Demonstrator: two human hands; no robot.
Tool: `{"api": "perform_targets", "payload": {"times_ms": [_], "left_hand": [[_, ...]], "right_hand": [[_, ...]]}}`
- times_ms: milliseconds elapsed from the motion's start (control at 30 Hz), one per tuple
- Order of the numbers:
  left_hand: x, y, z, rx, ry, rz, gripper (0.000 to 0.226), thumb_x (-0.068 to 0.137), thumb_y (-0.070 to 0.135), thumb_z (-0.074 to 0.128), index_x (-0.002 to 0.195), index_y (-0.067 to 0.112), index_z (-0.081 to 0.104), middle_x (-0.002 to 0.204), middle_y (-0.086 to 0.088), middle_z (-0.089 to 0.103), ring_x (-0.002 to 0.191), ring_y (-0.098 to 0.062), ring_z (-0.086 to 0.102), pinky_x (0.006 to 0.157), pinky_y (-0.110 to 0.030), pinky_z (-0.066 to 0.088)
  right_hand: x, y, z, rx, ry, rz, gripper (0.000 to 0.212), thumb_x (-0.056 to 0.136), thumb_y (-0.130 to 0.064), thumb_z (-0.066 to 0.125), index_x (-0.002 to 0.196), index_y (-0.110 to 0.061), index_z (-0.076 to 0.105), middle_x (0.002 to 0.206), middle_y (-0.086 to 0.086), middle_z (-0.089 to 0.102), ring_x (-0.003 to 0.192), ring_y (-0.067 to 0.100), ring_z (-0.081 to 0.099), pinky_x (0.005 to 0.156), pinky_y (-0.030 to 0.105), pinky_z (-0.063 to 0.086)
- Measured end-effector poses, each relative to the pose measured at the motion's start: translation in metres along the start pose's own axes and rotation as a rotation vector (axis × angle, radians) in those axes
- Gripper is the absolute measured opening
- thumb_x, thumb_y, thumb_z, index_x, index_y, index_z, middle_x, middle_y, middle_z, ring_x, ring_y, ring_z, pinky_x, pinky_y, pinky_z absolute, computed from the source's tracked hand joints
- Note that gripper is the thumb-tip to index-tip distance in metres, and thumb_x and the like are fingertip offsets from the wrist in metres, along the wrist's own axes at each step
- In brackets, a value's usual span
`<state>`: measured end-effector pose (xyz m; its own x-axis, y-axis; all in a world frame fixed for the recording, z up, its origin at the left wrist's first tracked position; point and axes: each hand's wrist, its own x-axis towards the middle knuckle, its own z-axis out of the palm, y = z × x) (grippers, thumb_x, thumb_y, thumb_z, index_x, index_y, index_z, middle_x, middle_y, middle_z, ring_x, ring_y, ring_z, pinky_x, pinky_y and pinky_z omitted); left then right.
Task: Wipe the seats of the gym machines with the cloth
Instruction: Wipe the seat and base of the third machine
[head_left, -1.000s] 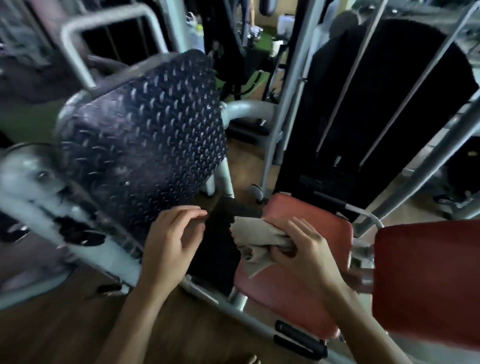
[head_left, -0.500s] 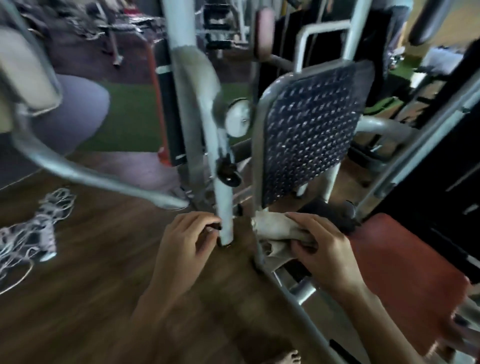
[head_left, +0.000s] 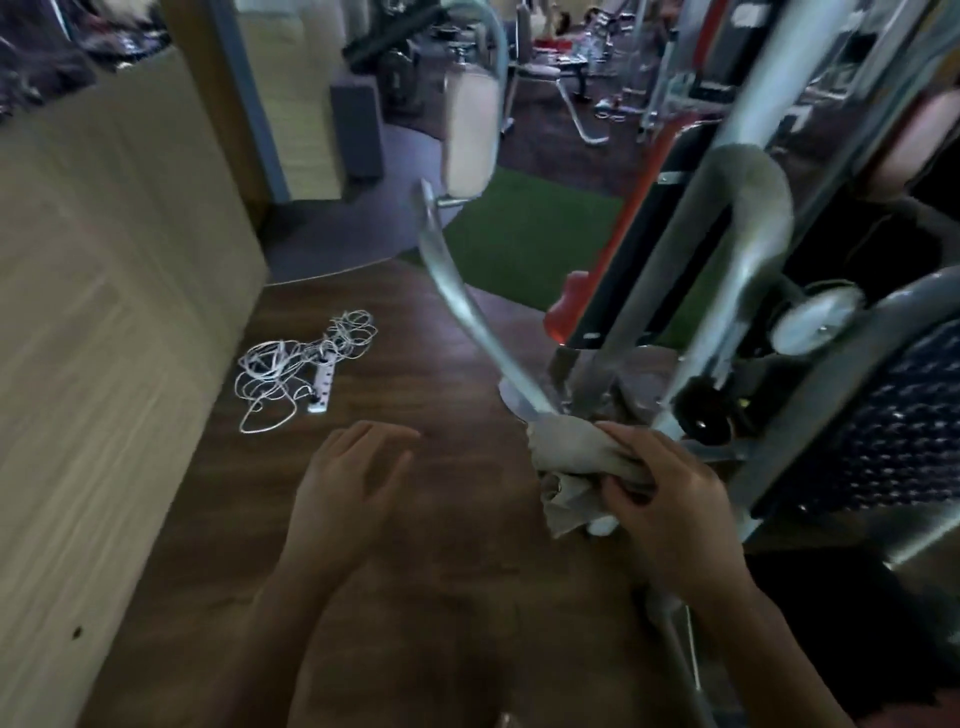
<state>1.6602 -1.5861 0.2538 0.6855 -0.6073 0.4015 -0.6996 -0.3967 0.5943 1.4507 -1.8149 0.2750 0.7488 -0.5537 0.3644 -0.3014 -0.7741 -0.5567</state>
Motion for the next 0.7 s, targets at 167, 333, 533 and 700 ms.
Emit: {"api": "perform_targets", "payload": {"times_ms": [167,333,533,700], "left_hand": [[0.056,-0.034,-0.010,0.015,0.074,-0.050,0.027,0.091,0.042,0.053,0.109,0.031,0.068,0.108,0.022,0.064,0.103,-0.010,0.062,0.089,-0.032,0.050],[0.104,-0.070,-0.031,0.048,0.174,-0.089,0.031,0.091,0.045,0.051,0.107,0.028,0.071,0.106,0.017,0.068,0.098,-0.006,0.064,0.083,-0.034,0.054],[0.158,-0.151,-0.067,0.107,0.244,-0.169,0.014,0.090,0.029,0.066,0.102,0.027,0.072,0.098,0.016,0.068,0.089,0.003,0.056,0.080,-0.004,0.038],[0.217,-0.250,-0.114,0.092,0.236,-0.176,0.019,0.089,0.030,0.060,0.104,0.028,0.072,0.100,0.016,0.068,0.093,-0.007,0.060,0.079,-0.021,0.043]], "right_hand": [[0.077,-0.005,0.040,0.067,-0.042,-0.064,0.050,0.084,-0.026,0.070,0.131,-0.035,0.058,0.119,-0.012,0.064,0.104,0.009,0.061,0.087,0.038,0.055],[0.151,-0.031,0.093,0.088,-0.071,-0.169,0.049,0.083,-0.025,0.071,0.130,-0.032,0.059,0.119,-0.010,0.065,0.102,0.011,0.061,0.086,0.037,0.055],[0.222,-0.092,0.183,0.125,-0.056,-0.282,0.050,0.076,-0.022,0.073,0.124,-0.030,0.062,0.112,-0.010,0.067,0.097,-0.002,0.051,0.080,0.020,0.045],[0.291,-0.145,0.276,0.121,-0.087,-0.248,0.046,0.076,-0.024,0.069,0.122,-0.029,0.063,0.109,-0.008,0.069,0.091,0.011,0.063,0.073,0.027,0.051]]}}
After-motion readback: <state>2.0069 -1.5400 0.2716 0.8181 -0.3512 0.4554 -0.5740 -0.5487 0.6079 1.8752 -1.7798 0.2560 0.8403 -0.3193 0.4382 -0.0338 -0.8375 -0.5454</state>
